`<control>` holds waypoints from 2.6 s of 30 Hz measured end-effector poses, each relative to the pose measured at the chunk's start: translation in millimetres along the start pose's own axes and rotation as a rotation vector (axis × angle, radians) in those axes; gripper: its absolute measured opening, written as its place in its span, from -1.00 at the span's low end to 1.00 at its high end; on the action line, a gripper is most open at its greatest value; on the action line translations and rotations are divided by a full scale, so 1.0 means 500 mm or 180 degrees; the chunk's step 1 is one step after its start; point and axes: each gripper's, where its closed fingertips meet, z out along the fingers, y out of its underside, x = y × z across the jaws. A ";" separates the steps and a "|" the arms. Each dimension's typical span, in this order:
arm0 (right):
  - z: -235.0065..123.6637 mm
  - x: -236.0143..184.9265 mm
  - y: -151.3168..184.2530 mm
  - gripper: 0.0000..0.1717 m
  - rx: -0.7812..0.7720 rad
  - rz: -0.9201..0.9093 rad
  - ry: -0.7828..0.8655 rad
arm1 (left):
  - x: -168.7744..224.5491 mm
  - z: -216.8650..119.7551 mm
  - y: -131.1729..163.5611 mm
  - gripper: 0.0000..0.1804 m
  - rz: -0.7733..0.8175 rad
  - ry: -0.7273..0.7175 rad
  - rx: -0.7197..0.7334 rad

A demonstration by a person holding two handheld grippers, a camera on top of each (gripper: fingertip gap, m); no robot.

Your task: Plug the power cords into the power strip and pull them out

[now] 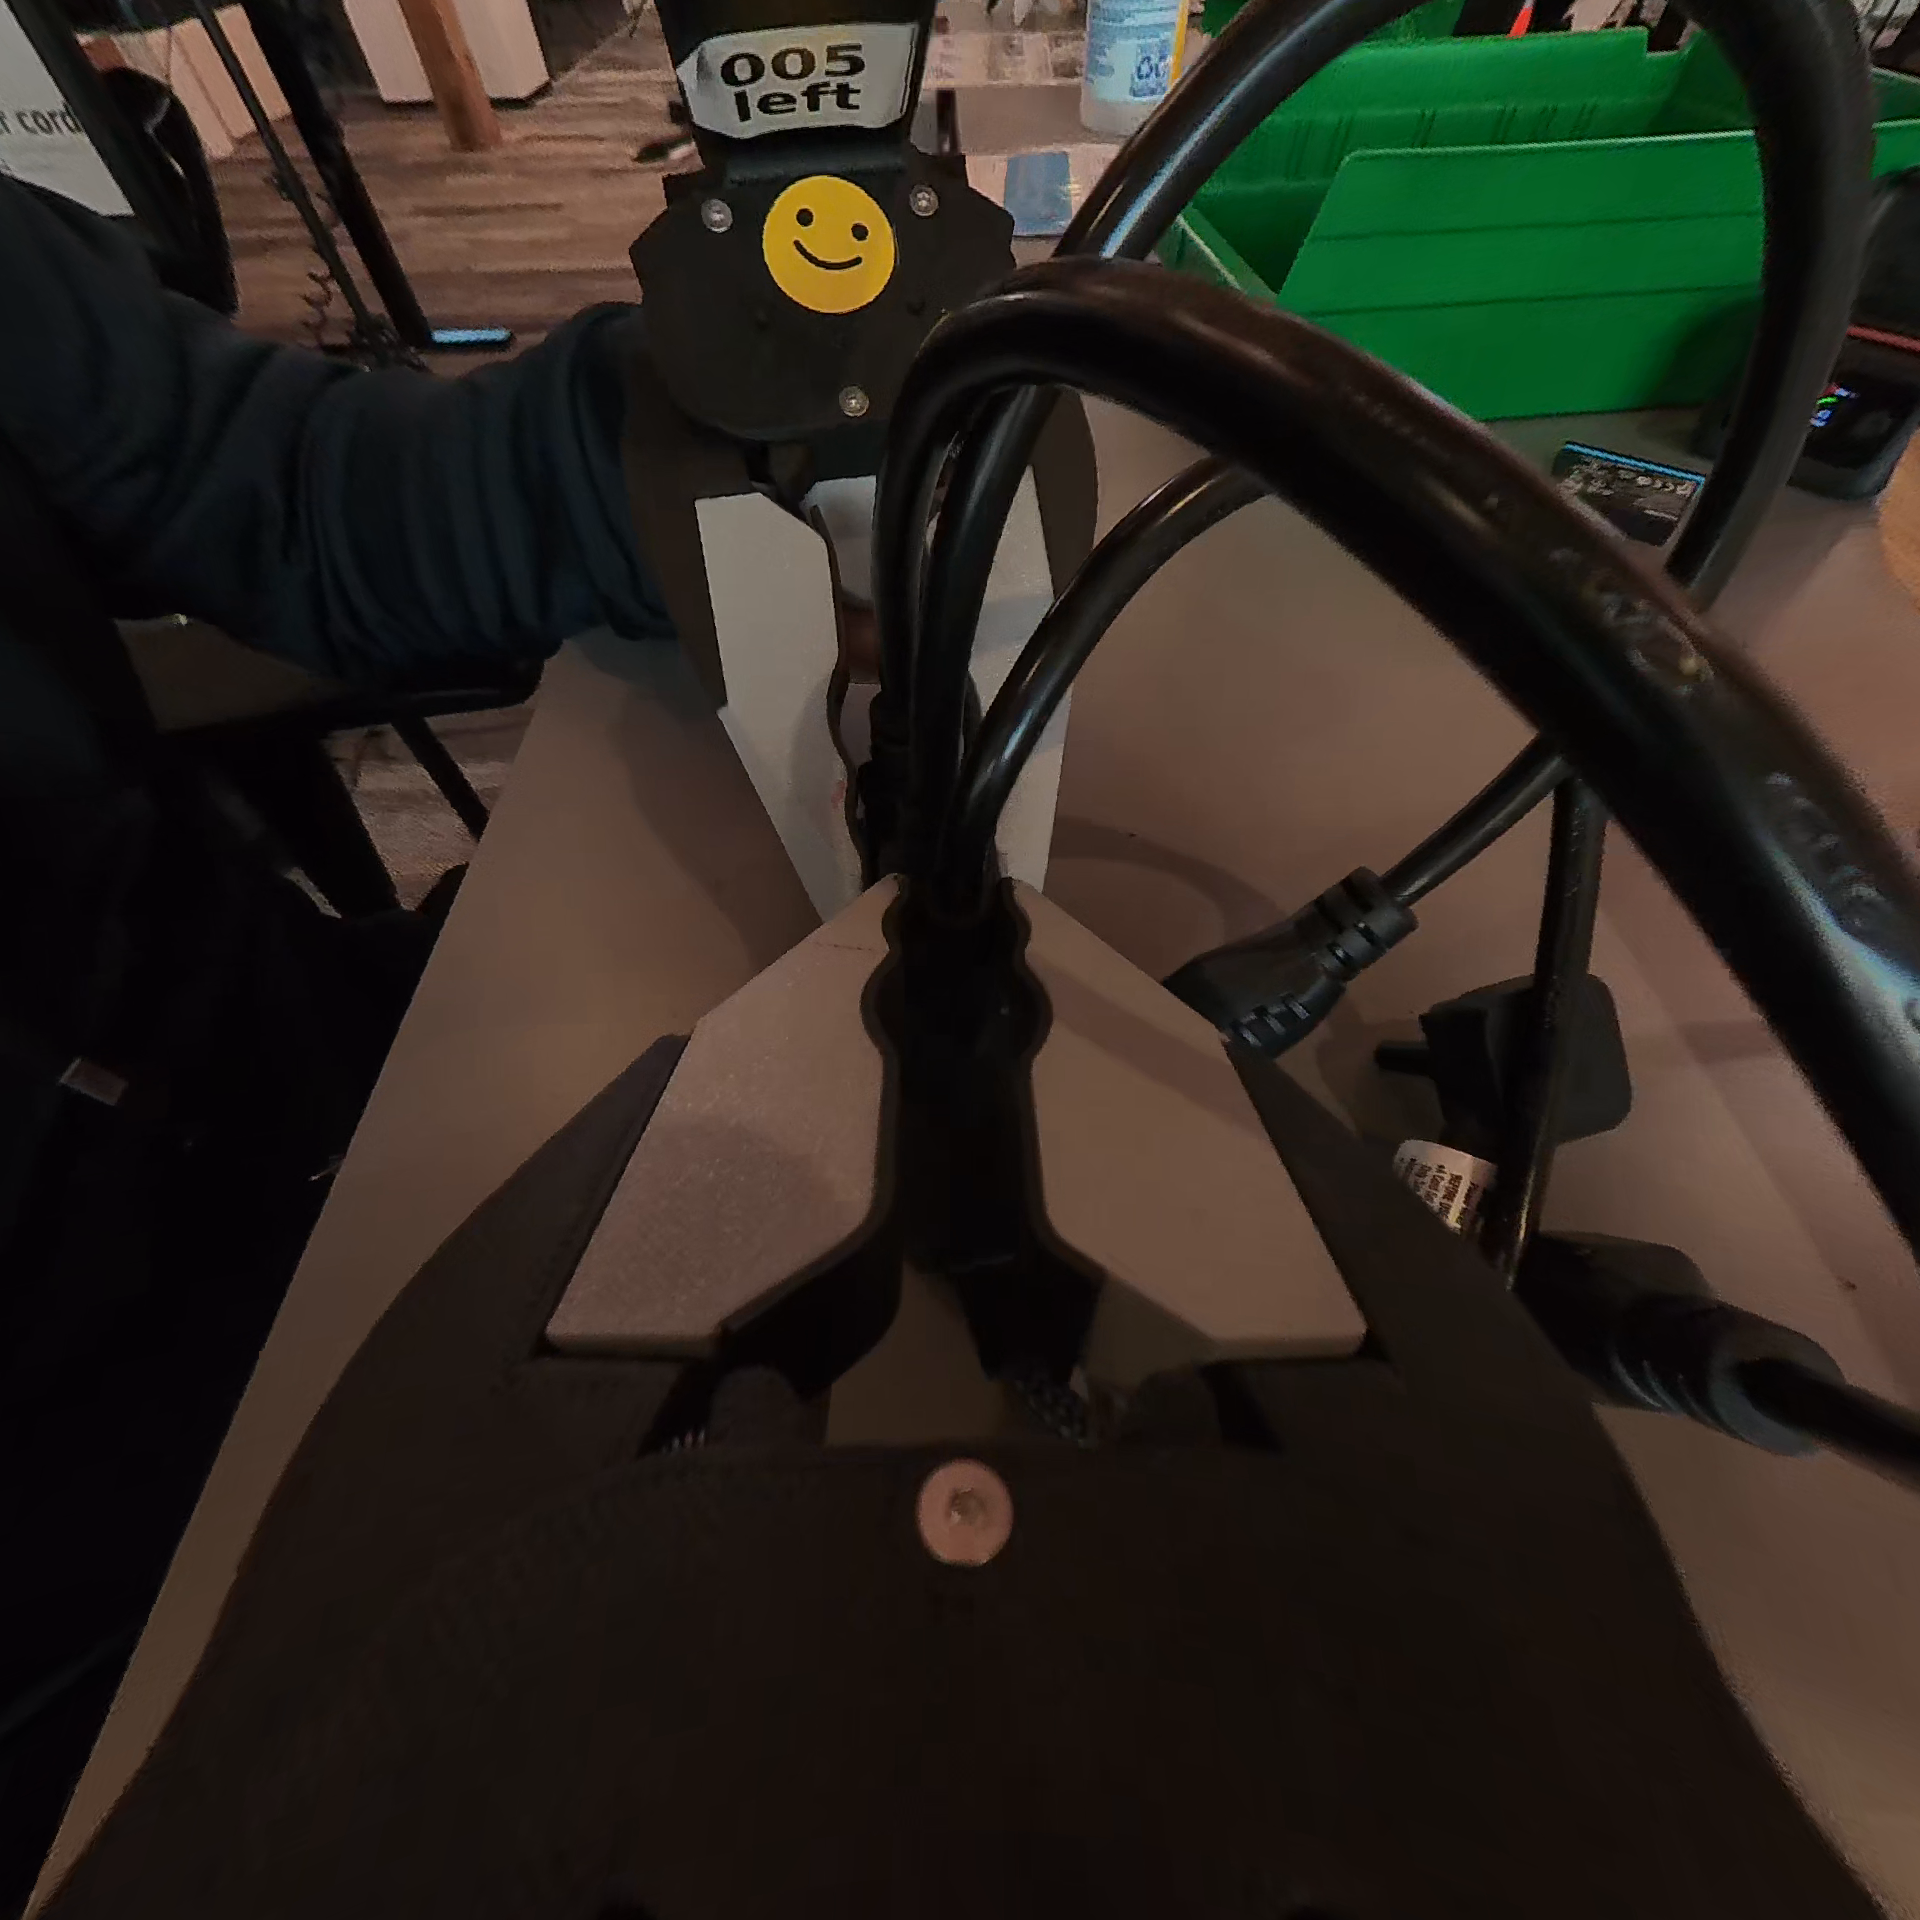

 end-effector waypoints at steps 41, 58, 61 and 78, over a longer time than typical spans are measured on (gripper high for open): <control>-0.090 0.059 -0.094 -0.85 0.1321 0.0976 -0.0151 | -0.022 -0.079 -0.089 -0.44 -0.0527 0.0262 0.1021; -0.109 0.073 -0.124 -0.84 0.1915 0.1238 -0.0263 | -0.021 -0.041 -0.098 -0.45 -0.0721 0.0296 0.1116; -0.112 0.083 -0.127 -0.84 0.2063 0.1399 -0.0296 | -0.030 -0.054 -0.118 -0.45 -0.0918 0.0362 0.1373; -0.070 0.063 -0.105 -0.79 0.1418 0.0999 -0.0171 | -0.040 -0.114 -0.131 -0.46 -0.0666 0.0321 0.1577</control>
